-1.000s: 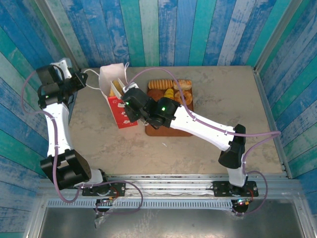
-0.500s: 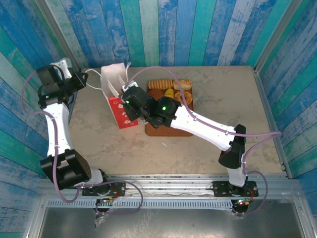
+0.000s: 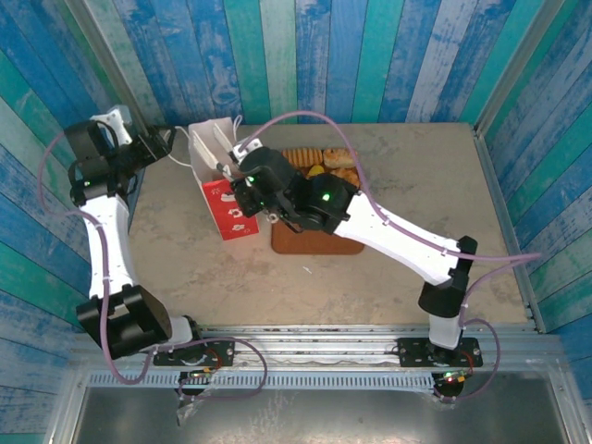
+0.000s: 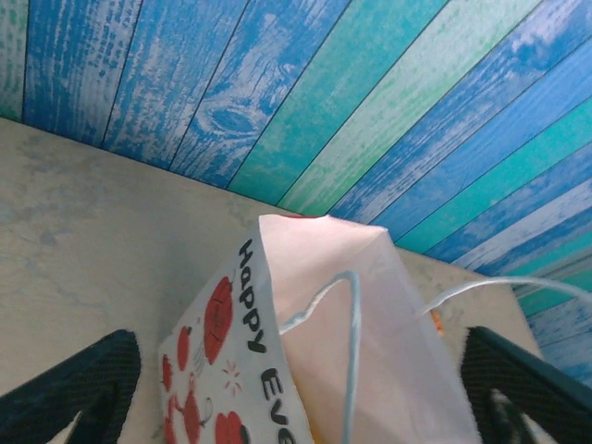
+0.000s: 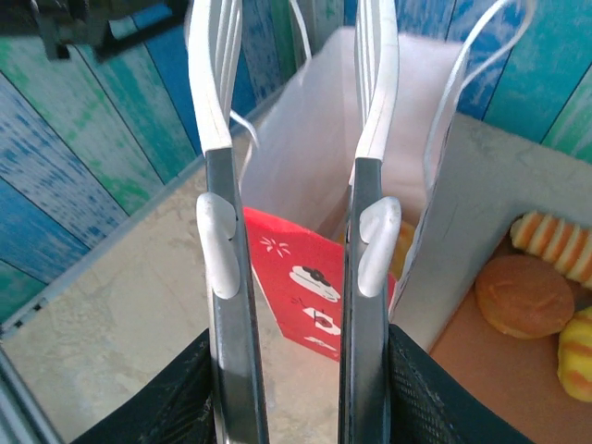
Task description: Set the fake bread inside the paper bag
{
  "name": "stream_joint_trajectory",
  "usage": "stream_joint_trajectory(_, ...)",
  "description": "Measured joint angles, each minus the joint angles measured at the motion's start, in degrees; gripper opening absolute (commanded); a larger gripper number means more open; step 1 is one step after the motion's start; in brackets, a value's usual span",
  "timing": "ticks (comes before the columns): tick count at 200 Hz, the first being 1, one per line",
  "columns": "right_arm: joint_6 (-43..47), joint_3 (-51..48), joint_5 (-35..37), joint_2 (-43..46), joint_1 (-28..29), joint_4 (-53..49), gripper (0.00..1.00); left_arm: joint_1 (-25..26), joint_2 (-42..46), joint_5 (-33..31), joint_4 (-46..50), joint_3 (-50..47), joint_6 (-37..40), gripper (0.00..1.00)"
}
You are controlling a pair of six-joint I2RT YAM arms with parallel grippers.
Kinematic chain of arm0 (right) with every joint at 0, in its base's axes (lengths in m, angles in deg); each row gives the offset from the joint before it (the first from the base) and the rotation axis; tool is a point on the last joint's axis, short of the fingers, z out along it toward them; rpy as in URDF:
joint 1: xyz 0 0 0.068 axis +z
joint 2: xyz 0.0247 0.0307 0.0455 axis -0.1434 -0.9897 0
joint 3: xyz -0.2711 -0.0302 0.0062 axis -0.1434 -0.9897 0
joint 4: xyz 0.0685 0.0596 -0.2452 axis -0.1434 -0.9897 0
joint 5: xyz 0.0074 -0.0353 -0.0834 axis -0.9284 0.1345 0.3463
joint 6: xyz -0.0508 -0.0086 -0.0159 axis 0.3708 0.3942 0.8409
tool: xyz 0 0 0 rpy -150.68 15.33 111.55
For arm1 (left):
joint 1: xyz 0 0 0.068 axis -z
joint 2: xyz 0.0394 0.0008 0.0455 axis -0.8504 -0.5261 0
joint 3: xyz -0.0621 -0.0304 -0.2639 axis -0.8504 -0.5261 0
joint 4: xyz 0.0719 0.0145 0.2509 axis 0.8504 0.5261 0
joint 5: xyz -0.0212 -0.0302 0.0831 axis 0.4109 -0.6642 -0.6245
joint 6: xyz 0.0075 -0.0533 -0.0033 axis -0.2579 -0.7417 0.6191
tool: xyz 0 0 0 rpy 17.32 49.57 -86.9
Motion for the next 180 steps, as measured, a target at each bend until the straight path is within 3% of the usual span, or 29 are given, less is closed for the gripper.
stream_joint_trajectory(63,1.53,-6.10,2.69,15.76,-1.01,0.39,0.45,-0.83,13.60,-10.58,-1.22,-3.74,-2.38,0.94)
stream_joint_trajectory(99,-0.55,-18.43,1.90,23.54,-8.59,-1.79,0.45,-0.94,21.90,-17.25,-1.16,-10.54,-3.43,0.94)
stream_joint_trajectory(134,-3.82,-31.74,-1.73,25.00,-16.44,-4.83,0.45,-0.94,25.31,-20.41,-0.68,-17.40,-3.50,0.94)
stream_joint_trajectory(180,-7.78,-40.28,-5.05,22.49,-19.87,-6.88,0.46,-0.94,26.01,-22.56,-1.25,-26.95,-7.72,0.94)
